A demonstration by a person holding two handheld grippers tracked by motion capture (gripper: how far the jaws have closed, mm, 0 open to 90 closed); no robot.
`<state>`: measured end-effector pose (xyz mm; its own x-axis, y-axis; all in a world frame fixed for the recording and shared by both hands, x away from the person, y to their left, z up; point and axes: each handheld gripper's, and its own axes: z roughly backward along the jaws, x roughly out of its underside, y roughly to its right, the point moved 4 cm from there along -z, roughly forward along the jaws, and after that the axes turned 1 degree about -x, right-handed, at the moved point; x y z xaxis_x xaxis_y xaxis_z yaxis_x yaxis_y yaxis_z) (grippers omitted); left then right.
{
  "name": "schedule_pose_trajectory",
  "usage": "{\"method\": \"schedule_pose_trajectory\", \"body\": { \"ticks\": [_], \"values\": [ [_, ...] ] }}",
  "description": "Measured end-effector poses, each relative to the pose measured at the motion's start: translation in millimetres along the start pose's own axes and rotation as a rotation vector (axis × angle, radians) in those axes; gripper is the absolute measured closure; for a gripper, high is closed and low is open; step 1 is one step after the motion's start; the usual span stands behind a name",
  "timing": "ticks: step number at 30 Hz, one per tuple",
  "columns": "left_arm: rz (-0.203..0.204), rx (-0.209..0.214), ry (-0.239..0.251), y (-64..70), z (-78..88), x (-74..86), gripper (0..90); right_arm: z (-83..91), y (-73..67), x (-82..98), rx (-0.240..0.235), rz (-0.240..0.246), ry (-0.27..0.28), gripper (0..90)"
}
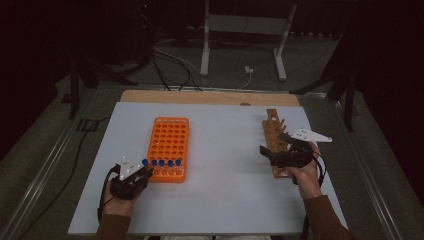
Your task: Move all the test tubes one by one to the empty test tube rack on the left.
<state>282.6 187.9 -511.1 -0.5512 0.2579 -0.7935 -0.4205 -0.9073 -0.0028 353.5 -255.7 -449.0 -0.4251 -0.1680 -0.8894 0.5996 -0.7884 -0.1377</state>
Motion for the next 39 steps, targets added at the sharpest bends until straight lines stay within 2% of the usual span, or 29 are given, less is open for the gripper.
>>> {"method": "schedule_pose_trajectory", "body": {
  "ticks": [4, 9, 15, 19, 24, 27, 33, 36, 39],
  "values": [
    [0.019, 0.001, 0.014, -2.2, 2.6, -0.4, 74.3, 2.8, -2.1, 5.5, 0.0, 0.007, -0.001, 1.8],
    [0.025, 0.021, 0.063, -6.1, 13.0, -3.4, 65.6, 10.2, -1.1, 14.4, 0.008, 0.01, 0.01, 1.9],
    [0.019, 0.063, 0.146, -10.1, 22.7, -2.7, 51.4, 19.5, 0.3, 29.0, 0.031, 0.01, 0.032, 1.9],
    [0.027, 0.08, 0.226, -13.3, 30.6, -4.6, 43.6, 25.5, 0.1, 35.6, 0.048, 0.02, 0.054, 1.9],
    [0.047, 0.051, 0.303, -19.0, 39.2, -9.1, 32.6, 31.5, -0.8, 42.2, 0.06, 0.027, 0.081, 1.8],
    [0.066, 0.03, 0.33, -23.1, 42.5, -11.4, 26.1, 34.1, -1.9, 45.2, 0.063, 0.026, 0.099, 1.8],
    [0.094, -0.017, 0.359, -29.3, 45.9, -15.0, 12.8, 37.2, -7.1, 48.9, 0.072, 0.043, 0.118, 1.8],
    [0.1, -0.017, 0.355, -32.3, 46.7, -13.9, 2.2, 35.4, -9.5, 52.4, 0.084, 0.073, 0.103, 1.8],
    [0.113, -0.021, 0.356, -33.9, 46.9, -12.5, 0.6, 32.5, -10.5, 55.5, 0.077, 0.078, 0.087, 1.8]
  ]
}}
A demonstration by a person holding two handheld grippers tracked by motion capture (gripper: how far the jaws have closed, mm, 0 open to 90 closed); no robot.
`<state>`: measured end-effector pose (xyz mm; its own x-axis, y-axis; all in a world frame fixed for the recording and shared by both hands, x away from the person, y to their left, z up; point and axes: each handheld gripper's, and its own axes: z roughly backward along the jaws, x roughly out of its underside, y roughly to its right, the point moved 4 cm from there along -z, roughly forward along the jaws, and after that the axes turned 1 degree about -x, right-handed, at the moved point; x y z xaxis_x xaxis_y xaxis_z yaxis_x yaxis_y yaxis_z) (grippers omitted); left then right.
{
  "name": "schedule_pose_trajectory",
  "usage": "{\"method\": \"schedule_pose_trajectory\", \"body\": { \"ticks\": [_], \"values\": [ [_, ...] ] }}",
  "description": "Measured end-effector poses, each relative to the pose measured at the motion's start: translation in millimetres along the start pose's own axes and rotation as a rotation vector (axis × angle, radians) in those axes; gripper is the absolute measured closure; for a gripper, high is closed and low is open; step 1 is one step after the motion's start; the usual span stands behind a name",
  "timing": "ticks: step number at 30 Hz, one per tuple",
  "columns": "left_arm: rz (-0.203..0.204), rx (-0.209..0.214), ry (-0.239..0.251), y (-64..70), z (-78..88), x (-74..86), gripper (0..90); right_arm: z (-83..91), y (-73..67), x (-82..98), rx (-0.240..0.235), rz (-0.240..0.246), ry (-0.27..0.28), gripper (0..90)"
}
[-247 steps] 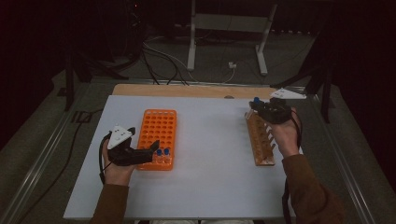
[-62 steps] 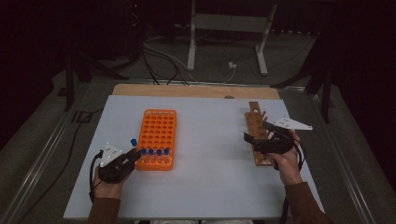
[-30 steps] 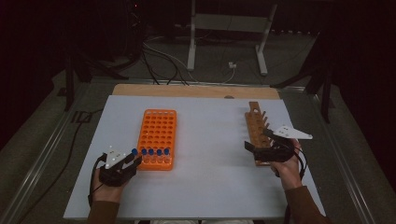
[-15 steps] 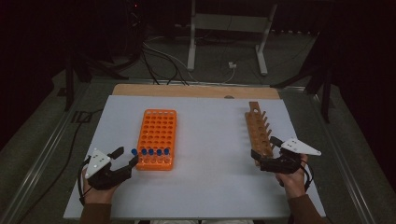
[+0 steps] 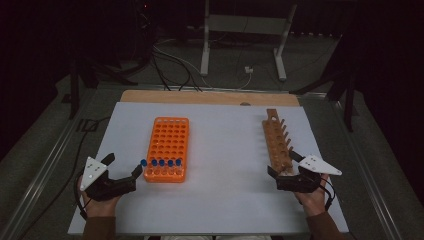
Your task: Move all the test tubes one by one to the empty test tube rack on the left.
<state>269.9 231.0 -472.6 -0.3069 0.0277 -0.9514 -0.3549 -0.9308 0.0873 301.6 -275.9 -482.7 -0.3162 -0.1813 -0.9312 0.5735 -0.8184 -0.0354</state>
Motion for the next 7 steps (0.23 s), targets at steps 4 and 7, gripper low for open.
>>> {"method": "schedule_pose_trajectory", "body": {
  "ticks": [4, 7],
  "values": [
    [-0.001, -0.004, 0.004, 0.2, 0.4, 0.2, 0.6, -2.2, -1.4, 2.5, -0.005, -0.005, -0.01, 1.7],
    [0.005, -0.01, 0.004, -0.3, 0.1, 1.2, 0.6, -3.1, -0.7, 4.0, -0.001, -0.009, -0.017, 1.7]
  ]
}}
